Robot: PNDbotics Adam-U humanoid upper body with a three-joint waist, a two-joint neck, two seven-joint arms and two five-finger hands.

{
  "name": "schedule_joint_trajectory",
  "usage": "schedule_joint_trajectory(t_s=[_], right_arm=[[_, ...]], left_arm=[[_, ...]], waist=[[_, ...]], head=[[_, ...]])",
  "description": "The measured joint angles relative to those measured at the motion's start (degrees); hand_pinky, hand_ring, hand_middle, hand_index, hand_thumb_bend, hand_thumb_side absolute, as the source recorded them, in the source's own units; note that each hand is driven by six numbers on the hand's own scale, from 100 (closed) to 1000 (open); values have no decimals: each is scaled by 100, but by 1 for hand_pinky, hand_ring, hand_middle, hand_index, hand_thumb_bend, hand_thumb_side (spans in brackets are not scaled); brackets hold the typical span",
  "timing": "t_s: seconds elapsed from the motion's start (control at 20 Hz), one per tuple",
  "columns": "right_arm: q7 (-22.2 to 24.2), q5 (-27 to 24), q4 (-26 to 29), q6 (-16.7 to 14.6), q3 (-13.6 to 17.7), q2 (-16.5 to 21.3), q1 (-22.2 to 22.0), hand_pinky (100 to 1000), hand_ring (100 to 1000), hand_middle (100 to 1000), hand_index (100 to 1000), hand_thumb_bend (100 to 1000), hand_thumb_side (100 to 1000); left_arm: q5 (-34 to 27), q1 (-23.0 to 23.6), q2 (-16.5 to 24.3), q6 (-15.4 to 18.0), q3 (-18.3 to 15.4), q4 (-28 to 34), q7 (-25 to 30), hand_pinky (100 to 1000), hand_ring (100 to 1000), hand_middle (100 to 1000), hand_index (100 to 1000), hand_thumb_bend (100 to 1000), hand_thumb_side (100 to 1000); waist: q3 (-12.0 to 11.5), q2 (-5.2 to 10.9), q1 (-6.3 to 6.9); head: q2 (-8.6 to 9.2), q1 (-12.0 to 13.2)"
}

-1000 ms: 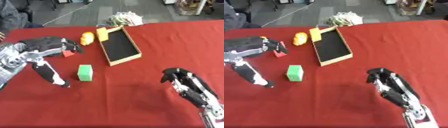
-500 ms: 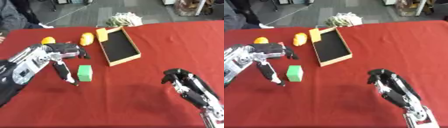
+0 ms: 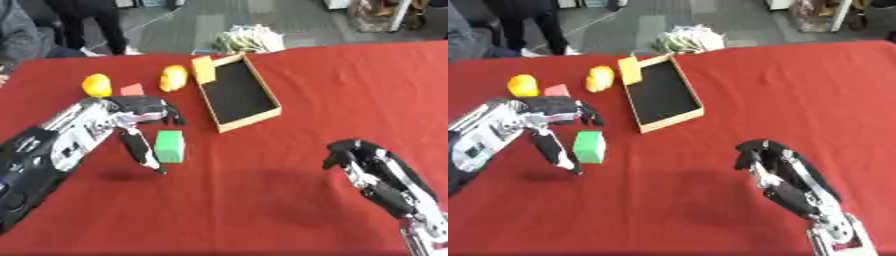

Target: Pick up objects on the table and place them in the box.

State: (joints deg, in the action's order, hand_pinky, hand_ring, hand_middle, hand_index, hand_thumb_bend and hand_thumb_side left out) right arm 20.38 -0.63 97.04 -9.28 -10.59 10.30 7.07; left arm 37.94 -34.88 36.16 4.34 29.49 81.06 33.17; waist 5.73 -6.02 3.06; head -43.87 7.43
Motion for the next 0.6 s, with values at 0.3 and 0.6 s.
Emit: schedule_joint_trajectory(t_s=[0.3,0.6], right_arm=[[-3,0,-1,1,0,-1,0,727,586,545,716,100,451],[-16,1,-3,11,0,-1,0,727,586,544,716,100,448]], left_arm=[[11,19,-43,-74,-4,-77,-104,728,591,569,739,543,187],[-280,68,5,-119,-91,34,165,631,492,464,641,449,148]], waist=[[8,0,0],[-6,0,0]], head=[[0,0],[0,-1]])
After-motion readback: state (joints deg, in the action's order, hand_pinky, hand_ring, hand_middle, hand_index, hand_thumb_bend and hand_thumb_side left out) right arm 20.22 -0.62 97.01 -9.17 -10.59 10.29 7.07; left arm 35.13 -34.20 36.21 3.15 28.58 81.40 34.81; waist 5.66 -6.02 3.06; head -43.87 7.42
